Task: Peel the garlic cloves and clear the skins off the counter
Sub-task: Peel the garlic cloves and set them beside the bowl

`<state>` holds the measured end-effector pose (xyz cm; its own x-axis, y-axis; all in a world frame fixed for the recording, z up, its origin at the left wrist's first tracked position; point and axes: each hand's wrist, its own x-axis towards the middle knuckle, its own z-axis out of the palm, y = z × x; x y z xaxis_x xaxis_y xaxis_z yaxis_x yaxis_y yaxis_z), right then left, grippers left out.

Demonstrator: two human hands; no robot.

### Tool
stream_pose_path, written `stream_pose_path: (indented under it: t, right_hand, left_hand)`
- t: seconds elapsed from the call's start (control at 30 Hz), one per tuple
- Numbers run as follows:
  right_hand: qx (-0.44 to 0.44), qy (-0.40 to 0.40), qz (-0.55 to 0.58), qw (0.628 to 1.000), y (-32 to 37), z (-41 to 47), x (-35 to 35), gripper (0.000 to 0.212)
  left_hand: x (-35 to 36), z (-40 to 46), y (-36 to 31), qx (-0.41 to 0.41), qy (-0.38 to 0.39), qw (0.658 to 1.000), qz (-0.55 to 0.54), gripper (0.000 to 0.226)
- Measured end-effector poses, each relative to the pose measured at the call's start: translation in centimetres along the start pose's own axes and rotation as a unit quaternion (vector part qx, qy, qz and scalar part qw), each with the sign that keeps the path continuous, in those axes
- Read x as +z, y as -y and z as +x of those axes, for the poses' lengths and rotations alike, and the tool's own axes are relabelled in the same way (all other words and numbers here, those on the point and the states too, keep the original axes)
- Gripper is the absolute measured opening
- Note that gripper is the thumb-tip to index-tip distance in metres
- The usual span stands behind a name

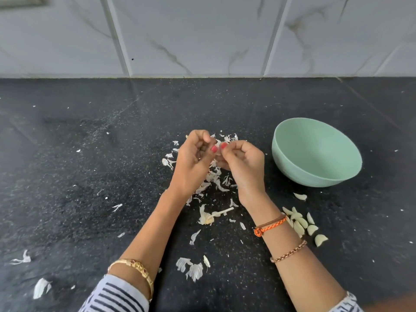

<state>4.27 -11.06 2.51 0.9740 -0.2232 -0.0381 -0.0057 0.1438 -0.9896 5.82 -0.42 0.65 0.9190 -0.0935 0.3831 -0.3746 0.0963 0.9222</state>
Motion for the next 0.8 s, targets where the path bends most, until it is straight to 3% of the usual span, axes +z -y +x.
stream_pose_path:
  t: [0.07, 0.2, 0.37, 0.47, 0.53, 0.7, 0.8]
  right_hand:
    - [0.001, 0.027, -0.001, 1.000, 0.2, -0.2, 0.0, 0.005]
    - [0.000, 0.068, -0.073, 0.995, 0.4, -0.1, -0.6, 0.026]
    - [-0.023, 0.128, -0.164, 0.978, 0.7, 0.1, -1.4, 0.016]
    - [-0.021, 0.095, -0.129, 0.987, 0.5, 0.2, -1.5, 0.016]
    - [-0.022, 0.066, -0.079, 0.994, 0.5, 0.2, -1.6, 0.014]
    - [-0.031, 0.005, -0.003, 0.999, 0.5, 0.2, -1.5, 0.022]
    - [-0.048, -0.024, -0.004, 0.999, 0.4, 0.0, -1.2, 0.025]
  left_hand:
    - [0.0, -0.1, 0.1, 0.001, -0.015, 1.000, 0.003, 0.015]
    - [-0.7, 0.2, 0.2, -0.002, -0.062, 0.997, 0.053, 0.022]
    - [-2.0, 0.6, 0.6, -0.043, -0.153, 0.983, 0.090, 0.026]
    - [-2.8, 0.4, 0.6, -0.029, -0.109, 0.983, 0.144, 0.013]
    - [-2.7, 0.4, 0.5, -0.038, -0.065, 0.984, 0.160, 0.016]
    - [-2.0, 0.4, 0.6, -0.121, 0.057, 0.990, 0.048, 0.015]
    - [-1.3, 0.2, 0.5, -0.110, 0.049, 0.992, 0.039, 0.016]
